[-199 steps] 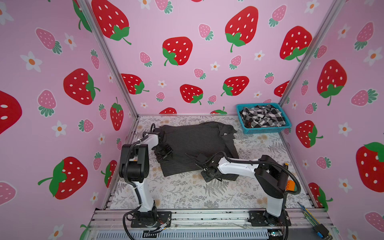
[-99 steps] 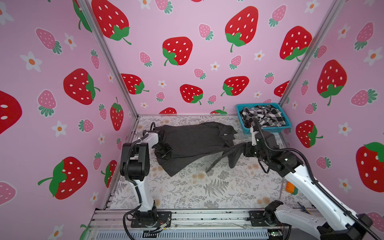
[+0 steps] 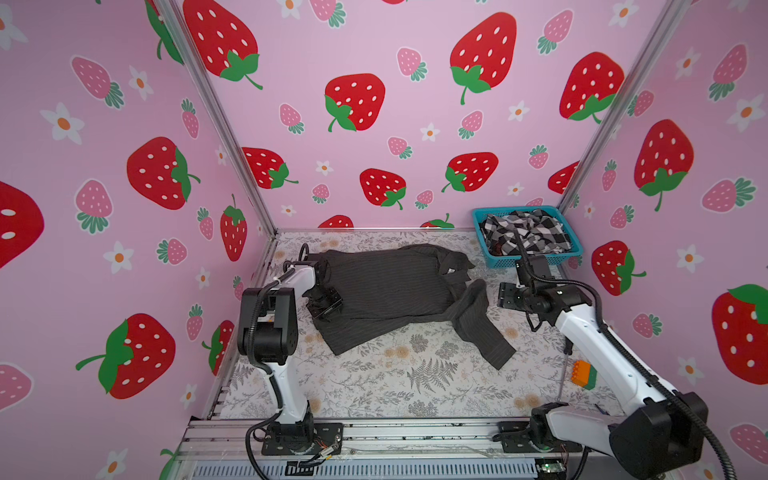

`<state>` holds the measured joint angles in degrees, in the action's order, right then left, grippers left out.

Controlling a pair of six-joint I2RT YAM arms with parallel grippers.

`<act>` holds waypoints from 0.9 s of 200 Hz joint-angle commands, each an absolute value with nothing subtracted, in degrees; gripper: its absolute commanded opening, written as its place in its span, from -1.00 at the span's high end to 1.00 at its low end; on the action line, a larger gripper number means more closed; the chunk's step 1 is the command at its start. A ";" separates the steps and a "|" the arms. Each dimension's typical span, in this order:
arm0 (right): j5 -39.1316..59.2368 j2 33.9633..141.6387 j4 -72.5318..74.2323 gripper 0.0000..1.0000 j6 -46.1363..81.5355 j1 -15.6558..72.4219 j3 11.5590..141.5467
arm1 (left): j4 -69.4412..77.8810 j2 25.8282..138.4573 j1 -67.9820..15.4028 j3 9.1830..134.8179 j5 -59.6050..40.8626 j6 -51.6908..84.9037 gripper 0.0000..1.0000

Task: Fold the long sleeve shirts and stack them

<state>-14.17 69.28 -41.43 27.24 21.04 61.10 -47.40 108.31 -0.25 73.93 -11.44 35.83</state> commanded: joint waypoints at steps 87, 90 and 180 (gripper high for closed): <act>-13.71 79.37 -39.44 -0.67 42.51 34.80 43.53 | -54.04 81.80 -4.32 52.59 -10.79 40.05 -0.77; -13.70 79.89 -38.91 -0.67 42.65 34.78 43.43 | -53.56 81.89 -4.36 52.02 -11.15 40.20 -0.76; -23.60 80.62 -40.77 1.00 41.26 25.84 48.52 | -44.54 90.91 -4.73 48.60 -14.54 43.02 -0.39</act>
